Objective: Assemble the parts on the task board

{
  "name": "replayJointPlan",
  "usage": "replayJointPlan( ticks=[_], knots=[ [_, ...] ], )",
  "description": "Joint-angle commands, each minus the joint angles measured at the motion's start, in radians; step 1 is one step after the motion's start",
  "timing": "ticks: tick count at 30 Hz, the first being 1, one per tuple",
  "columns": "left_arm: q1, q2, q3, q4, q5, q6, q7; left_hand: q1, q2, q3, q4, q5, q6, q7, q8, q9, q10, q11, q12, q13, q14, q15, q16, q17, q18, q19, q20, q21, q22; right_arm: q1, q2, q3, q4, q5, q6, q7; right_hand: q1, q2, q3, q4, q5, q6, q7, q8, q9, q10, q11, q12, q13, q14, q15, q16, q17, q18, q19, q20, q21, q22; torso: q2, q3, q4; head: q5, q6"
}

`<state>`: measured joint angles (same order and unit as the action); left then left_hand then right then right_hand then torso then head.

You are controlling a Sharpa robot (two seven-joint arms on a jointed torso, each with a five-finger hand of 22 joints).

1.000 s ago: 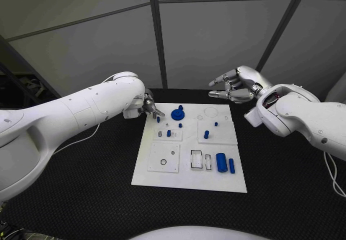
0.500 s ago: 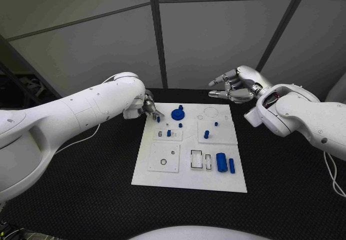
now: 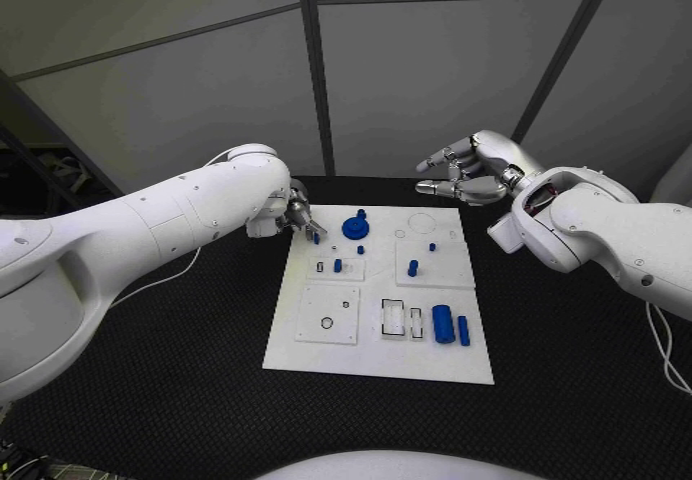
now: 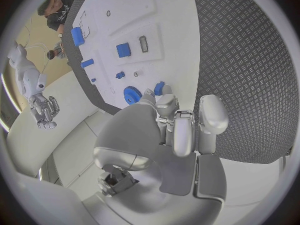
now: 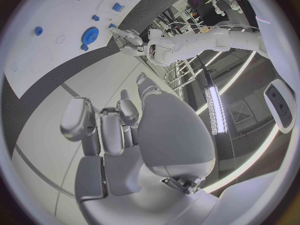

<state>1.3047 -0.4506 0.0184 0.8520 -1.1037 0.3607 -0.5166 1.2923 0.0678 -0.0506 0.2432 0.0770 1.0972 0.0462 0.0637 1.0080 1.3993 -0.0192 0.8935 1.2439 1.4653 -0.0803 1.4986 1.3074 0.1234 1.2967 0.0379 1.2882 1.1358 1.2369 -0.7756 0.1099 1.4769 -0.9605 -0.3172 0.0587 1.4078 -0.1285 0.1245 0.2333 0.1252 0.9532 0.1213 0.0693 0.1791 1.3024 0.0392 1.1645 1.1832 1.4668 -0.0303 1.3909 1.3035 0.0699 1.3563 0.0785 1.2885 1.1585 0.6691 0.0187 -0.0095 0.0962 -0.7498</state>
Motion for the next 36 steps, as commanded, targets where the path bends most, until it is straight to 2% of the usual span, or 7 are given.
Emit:
replayJointPlan(
  ticks=[1,11,16,21,24,27,36],
  knots=[
    [0.001,0.001,0.000,0.003,-0.006,0.015,0.022,0.038,0.013,0.014,-0.028,0.001,0.004,-0.004,0.005,-0.003,0.004,-0.006,0.001,-0.002,0.085,-0.001,0.007,0.184,-0.023,0.004,-0.003,-0.005,0.002,0.002,0.001,0.001,0.000,0.003,0.005,0.007,-0.009,0.004,-0.003,-0.001,0.002,0.002,0.000,-0.004,0.001,0.004,-0.001,-0.001,0.001,0.039,-0.006,-0.005,0.000,0.018,-0.005,-0.003,-0.005,0.001,0.000,0.0000,-0.0008,-0.001,-0.002],
    [0.001,-0.001,0.000,0.005,0.005,0.010,0.037,0.157,0.079,0.131,-0.166,0.002,-0.014,0.000,0.004,-0.017,0.004,-0.006,-0.007,-0.013,0.087,0.000,0.013,0.191,-0.024,0.004,-0.006,-0.006,0.010,0.002,0.001,0.001,0.000,0.003,0.006,0.006,-0.008,0.006,-0.002,-0.002,0.004,0.003,0.000,-0.004,0.002,0.007,-0.001,0.003,0.004,0.039,-0.006,-0.004,0.002,0.017,-0.003,-0.003,-0.004,0.003,0.000,0.0002,0.0000,-0.002,-0.004],
    [0.001,-0.014,0.000,0.014,0.021,0.004,0.044,0.139,0.079,0.219,-0.217,-0.014,-0.014,0.003,0.015,0.002,0.005,-0.003,-0.010,-0.019,0.087,0.005,0.015,0.193,-0.025,0.004,-0.001,-0.006,0.015,0.002,-0.001,0.001,0.001,0.003,0.006,0.006,-0.008,0.006,-0.002,-0.002,0.004,0.003,0.000,-0.004,0.002,0.007,-0.001,0.003,0.004,0.039,-0.006,-0.004,0.002,0.017,-0.003,-0.003,-0.004,0.003,0.000,0.0000,0.0010,-0.003,-0.004],
    [0.001,-0.040,0.000,0.046,0.030,-0.009,0.053,0.075,0.038,0.352,-0.278,0.012,-0.018,0.006,0.025,0.036,0.006,-0.001,-0.015,-0.026,0.088,0.007,0.017,0.195,-0.025,0.006,0.002,-0.004,0.023,0.002,-0.001,0.001,0.001,0.003,0.006,0.006,-0.008,0.006,-0.002,-0.002,0.004,0.003,0.000,-0.004,0.002,0.007,-0.001,0.003,0.004,0.039,-0.006,-0.004,0.002,0.017,-0.003,-0.003,-0.004,0.003,-0.001,0.0002,0.0019,-0.001,-0.005],
    [0.001,-0.067,0.001,0.084,0.052,-0.038,0.064,0.031,-0.002,0.425,-0.299,0.103,-0.010,0.005,0.032,0.050,0.012,-0.001,-0.007,-0.025,0.089,0.005,0.019,0.197,-0.028,0.014,0.001,0.004,0.037,0.002,-0.002,0.001,0.001,0.003,0.006,0.007,-0.008,0.006,-0.002,-0.002,0.004,0.003,0.000,-0.004,0.002,0.007,-0.001,0.003,0.004,0.039,-0.006,-0.004,0.002,0.017,-0.003,-0.003,-0.004,0.003,-0.001,0.0003,0.0026,0.001,-0.006],
    [0.003,-0.098,0.001,0.131,0.071,-0.058,0.072,-0.018,-0.040,0.507,-0.314,0.150,-0.001,0.003,0.038,0.066,0.020,-0.003,0.002,-0.024,0.089,0.003,0.020,0.198,-0.029,0.021,-0.001,0.010,0.048,0.002,-0.003,0.001,0.001,0.003,0.005,0.007,-0.008,0.006,-0.002,-0.002,0.004,0.003,0.000,-0.004,0.002,0.007,-0.001,0.004,0.004,0.039,-0.006,-0.005,0.002,0.017,-0.003,-0.003,-0.004,0.003,-0.001,0.0003,0.0027,0.003,-0.006],
    [0.004,-0.180,0.017,0.286,0.067,-0.115,0.069,-0.072,-0.077,0.604,-0.329,0.179,0.007,0.000,0.045,0.089,0.029,-0.007,0.007,-0.025,0.089,-0.001,0.021,0.198,-0.030,0.025,-0.004,0.013,0.057,0.002,-0.007,0.001,0.000,0.003,0.005,0.007,-0.008,0.006,-0.002,-0.003,0.005,0.003,0.000,-0.004,0.002,0.008,-0.001,0.004,0.004,0.039,-0.006,-0.005,0.002,0.018,-0.003,-0.003,-0.005,0.002,0.001,-0.0012,0.0025,0.010,-0.007]
  ],
)
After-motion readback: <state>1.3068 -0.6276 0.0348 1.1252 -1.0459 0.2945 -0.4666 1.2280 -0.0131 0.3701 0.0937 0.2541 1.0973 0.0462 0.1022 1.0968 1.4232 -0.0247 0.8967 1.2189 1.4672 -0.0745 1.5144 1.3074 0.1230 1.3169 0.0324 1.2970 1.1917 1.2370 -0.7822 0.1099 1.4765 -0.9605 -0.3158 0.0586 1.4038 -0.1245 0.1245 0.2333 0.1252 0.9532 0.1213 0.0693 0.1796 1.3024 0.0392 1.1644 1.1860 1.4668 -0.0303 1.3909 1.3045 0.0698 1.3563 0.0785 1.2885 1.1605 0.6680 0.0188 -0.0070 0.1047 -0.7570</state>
